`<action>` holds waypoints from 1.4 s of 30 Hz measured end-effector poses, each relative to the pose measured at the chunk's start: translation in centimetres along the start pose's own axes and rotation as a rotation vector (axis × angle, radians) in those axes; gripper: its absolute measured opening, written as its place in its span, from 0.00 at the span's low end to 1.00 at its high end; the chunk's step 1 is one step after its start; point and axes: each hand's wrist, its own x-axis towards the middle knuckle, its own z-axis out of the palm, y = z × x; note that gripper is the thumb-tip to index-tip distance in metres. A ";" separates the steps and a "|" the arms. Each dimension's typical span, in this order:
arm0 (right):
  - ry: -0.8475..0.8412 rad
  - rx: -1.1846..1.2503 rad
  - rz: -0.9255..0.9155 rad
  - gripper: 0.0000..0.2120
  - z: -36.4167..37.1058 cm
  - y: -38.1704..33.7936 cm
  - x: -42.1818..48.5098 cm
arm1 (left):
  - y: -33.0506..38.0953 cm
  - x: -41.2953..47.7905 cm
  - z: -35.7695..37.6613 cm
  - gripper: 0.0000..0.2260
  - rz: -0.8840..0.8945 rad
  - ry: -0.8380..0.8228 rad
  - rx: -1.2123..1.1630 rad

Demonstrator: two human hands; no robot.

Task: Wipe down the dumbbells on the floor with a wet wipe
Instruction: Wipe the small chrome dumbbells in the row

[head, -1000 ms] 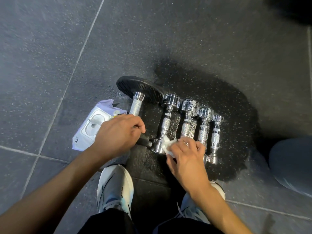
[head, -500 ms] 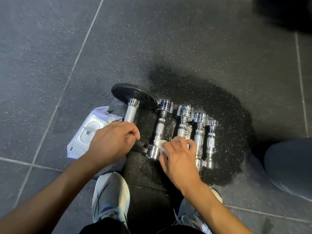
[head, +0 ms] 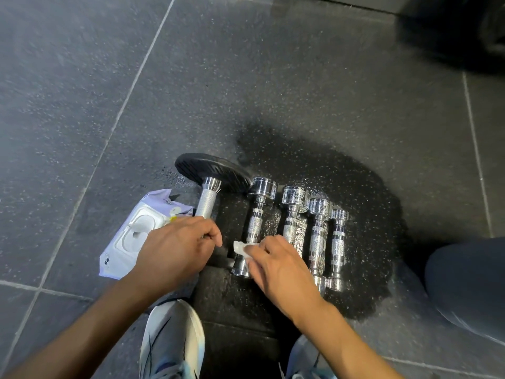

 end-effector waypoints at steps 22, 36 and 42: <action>0.063 -0.097 -0.156 0.08 1.0 -1.2 -3.3 | 0.1 -0.2 0.0 0.09 0.021 0.019 -0.024; -0.054 0.005 0.140 0.04 -0.4 1.0 2.8 | 0.7 -0.2 -0.3 0.10 0.043 0.014 0.032; 0.165 0.010 0.243 0.06 -0.5 1.1 5.5 | 2.3 -0.1 -0.5 0.08 0.367 -0.009 0.295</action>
